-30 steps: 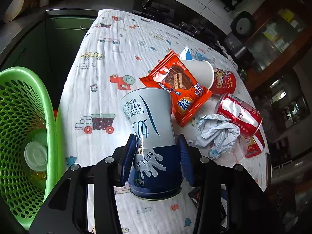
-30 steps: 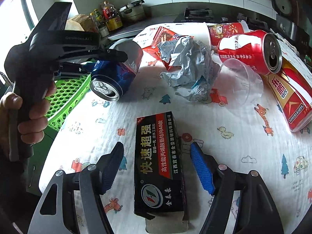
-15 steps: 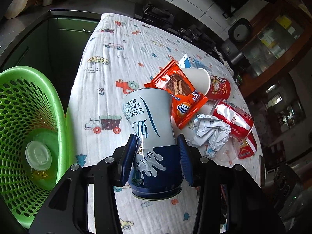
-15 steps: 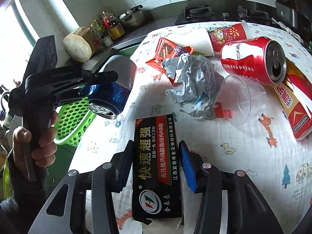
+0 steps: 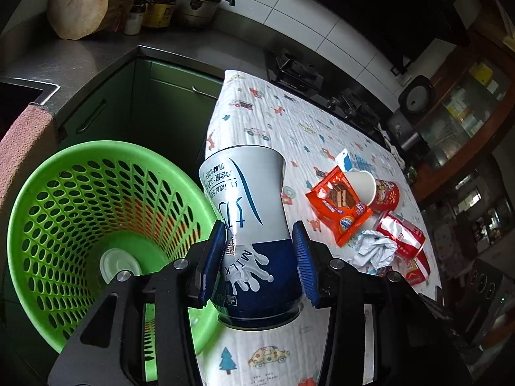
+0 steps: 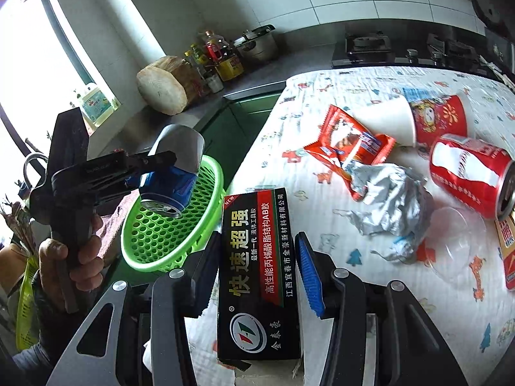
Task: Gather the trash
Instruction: 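Carry milk can and glue box into the green basket and release both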
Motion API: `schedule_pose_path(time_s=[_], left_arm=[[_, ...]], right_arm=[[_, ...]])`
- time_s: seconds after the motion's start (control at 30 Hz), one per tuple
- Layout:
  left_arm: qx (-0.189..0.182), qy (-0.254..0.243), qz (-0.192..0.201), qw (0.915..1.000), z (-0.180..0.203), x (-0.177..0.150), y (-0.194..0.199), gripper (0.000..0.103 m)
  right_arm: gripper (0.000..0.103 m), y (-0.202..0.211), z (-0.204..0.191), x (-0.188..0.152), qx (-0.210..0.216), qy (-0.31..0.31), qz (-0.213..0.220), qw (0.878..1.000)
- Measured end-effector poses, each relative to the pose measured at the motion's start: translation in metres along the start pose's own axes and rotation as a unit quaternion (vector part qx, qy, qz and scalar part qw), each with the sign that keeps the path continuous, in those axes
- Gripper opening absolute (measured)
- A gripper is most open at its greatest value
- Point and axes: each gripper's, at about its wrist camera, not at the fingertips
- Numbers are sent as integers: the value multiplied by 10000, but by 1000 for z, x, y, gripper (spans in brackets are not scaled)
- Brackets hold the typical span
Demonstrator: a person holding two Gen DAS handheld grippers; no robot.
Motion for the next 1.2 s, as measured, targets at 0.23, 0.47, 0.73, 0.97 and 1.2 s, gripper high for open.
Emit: schedule_pose_path(time_s=[0.23, 0.47, 0.73, 0.97, 1.2], left_arm=[[454, 368, 42, 9983, -62, 0, 1, 43], [884, 509, 102, 9947, -107, -4, -3, 43], [1189, 638, -14, 9909, -144, -15, -16, 43], [1234, 697, -96, 9899, -156, -21, -22, 43], [1221, 744, -160, 9896, -158, -24, -25, 44]], right_arm=[[46, -33, -41, 20, 359, 281, 166, 9988], [46, -76, -77, 39, 613, 504, 306, 9964], [46, -118, -99, 50, 910, 652, 435, 9928], [46, -137, -103, 55, 1116, 547, 510, 9909], [46, -156, -105, 58, 1084, 557, 372, 9918]])
Point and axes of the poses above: each gripper's, at about its wrist camera, not at the fingertips, and y roughly against the way its jaws point, z to its right, x to its top, and after that the axes turned 7 degrees about x, right-handed
